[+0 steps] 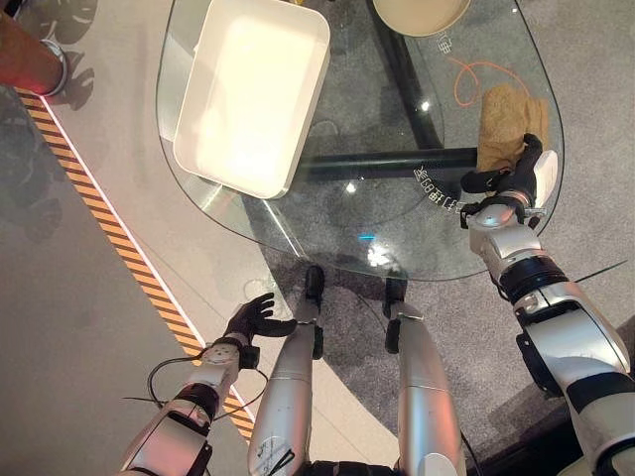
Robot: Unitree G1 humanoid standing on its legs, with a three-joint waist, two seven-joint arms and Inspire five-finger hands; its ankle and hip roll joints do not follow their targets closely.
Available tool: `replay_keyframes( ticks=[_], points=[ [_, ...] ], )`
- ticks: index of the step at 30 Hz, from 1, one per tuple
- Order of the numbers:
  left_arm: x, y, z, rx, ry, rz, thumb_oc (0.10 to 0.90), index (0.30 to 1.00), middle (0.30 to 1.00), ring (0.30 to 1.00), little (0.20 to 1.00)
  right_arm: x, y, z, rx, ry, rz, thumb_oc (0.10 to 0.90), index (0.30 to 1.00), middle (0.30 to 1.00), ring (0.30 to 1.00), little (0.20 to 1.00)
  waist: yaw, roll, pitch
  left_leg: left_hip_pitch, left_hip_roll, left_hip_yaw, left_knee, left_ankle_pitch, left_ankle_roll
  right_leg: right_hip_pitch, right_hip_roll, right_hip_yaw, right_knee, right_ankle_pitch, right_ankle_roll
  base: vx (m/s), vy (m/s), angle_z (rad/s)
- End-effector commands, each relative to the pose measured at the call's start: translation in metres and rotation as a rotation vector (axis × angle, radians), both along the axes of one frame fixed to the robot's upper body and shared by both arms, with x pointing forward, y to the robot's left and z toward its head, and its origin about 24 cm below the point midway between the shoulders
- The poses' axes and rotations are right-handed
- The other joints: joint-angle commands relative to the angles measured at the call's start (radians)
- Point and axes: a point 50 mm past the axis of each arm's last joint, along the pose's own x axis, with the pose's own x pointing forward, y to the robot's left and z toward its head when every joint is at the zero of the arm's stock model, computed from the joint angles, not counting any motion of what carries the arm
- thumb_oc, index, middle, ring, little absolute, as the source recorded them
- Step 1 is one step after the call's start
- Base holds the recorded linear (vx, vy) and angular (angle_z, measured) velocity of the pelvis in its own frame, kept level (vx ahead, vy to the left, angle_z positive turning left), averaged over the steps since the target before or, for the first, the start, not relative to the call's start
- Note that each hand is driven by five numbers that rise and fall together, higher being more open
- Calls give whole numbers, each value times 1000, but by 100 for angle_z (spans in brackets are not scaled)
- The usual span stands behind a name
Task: Wipe the table with a cloth and put it in the basket.
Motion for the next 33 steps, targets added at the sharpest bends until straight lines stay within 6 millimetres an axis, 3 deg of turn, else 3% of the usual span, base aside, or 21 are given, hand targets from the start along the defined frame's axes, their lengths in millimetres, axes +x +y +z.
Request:
replay_keyframes(
  ticks=[1, 12, 14, 15, 16, 33],
  points=[
    [-16, 3, -13, 9, 36, 30, 800, 900, 900, 900, 900, 1, -14, 52, -160, -120, -53, 800, 900, 900, 900, 900, 1, 55, -21, -15, -58, 52, 66, -56, 43, 54, 38, -89, -24, -46, -23, -1, -7, 4],
    [-14, 3, -11, 12, 33, 23, 800, 900, 900, 900, 900, -1, -24, 56, -221, -102, -110, 800, 900, 900, 900, 900, 9, 58, -21, -21, -61, 46, 63, -54, 48, 43, 38, -98, -18, -44, -19, 1, -3, 2],
    [-13, 3, -11, 14, 34, 19, 800, 900, 900, 900, 900, -2, -26, 57, -246, -95, -125, 446, 596, 596, 596, 546, 10, 59, -21, -22, -61, 46, 61, -54, 50, 42, 38, -99, -20, -43, -19, 0, 0, 0],
    [-13, 3, -11, 15, 33, 18, 800, 900, 900, 900, 900, -2, -27, 57, -251, -93, -127, 369, 531, 531, 531, 469, 11, 59, -21, -23, -62, 45, 62, -54, 50, 42, 37, -99, -19, -43, -18, 0, 0, 0],
    [-13, 3, -11, 16, 34, 19, 800, 900, 900, 900, 900, -2, -28, 57, -265, -86, -139, 100, 300, 300, 300, 200, 11, 59, -21, -23, -62, 45, 62, -54, 51, 41, 37, -100, -18, -42, -18, 0, 0, 0],
    [-9, 6, -7, 22, 33, 10, 800, 900, 900, 900, 900, -4, -42, 44, -325, 37, -162, 100, 300, 300, 300, 200, 14, 63, -21, -31, -65, 42, 65, -53, 57, 30, 33, -104, -15, -36, -14, 0, 0, 0]
  ],
)
